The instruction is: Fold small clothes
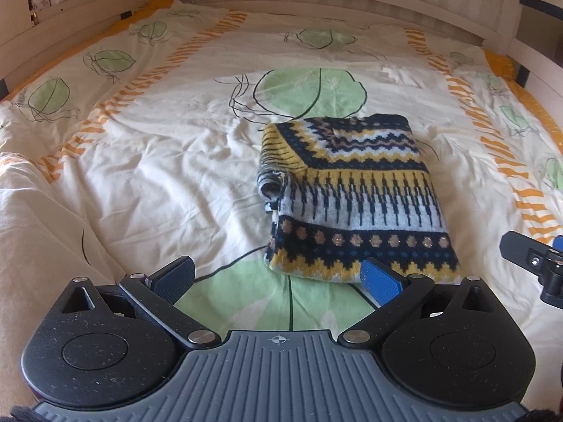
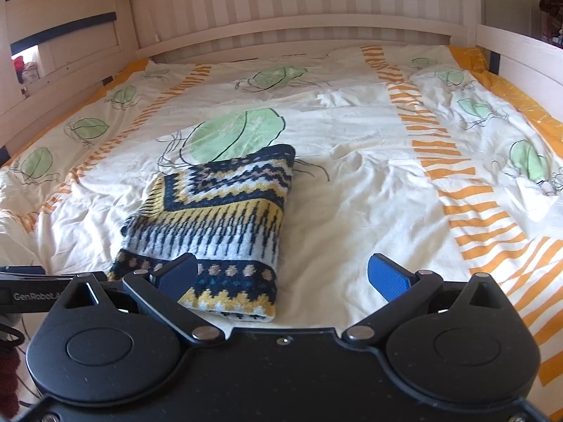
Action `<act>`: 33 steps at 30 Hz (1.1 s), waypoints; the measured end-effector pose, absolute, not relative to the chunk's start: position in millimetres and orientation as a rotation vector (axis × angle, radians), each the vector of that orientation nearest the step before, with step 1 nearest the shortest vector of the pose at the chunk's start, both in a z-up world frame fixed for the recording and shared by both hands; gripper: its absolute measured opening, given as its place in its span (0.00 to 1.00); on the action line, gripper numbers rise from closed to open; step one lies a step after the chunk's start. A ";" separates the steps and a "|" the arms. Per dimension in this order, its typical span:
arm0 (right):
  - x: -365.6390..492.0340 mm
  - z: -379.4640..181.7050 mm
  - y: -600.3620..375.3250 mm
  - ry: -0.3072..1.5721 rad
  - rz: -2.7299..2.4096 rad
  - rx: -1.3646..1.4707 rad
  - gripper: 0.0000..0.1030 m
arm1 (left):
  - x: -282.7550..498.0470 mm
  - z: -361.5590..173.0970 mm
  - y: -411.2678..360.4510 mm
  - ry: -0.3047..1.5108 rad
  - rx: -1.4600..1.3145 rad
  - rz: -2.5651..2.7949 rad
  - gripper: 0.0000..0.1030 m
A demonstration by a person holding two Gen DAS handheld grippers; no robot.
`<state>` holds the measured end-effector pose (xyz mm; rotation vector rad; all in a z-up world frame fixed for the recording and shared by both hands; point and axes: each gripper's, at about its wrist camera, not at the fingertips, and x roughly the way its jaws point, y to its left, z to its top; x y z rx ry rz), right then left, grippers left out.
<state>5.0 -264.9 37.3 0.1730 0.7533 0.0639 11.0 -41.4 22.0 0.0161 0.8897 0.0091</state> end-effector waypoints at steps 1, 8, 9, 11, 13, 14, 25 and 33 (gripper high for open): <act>5.4 37.0 -264.5 0.756 0.067 0.176 0.99 | 10.7 21.6 -41.8 0.891 0.020 0.006 0.99; 8.0 34.9 -263.0 0.774 0.070 0.178 0.99 | 11.6 21.9 -40.8 0.899 0.020 0.001 0.99; 8.2 34.5 -262.8 0.776 0.070 0.179 0.99 | 11.7 21.9 -40.9 0.899 0.021 0.001 0.99; 8.9 33.9 -262.7 0.780 0.070 0.179 0.99 | 11.8 21.8 -40.8 0.899 0.022 0.001 0.99; 9.6 33.2 -262.6 0.785 0.070 0.180 0.99 | 12.1 21.9 -40.7 0.899 0.021 0.001 0.99; 9.9 32.9 -262.7 0.787 0.070 0.181 0.99 | 12.2 21.9 -40.8 0.900 0.021 0.000 0.99; 12.3 30.1 -261.3 0.800 0.073 0.188 0.99 | 13.5 19.6 -41.6 0.906 0.023 -0.004 0.99; 12.4 28.2 -259.8 0.806 0.073 0.189 0.99 | 13.9 17.2 -41.9 0.913 0.021 -0.005 0.99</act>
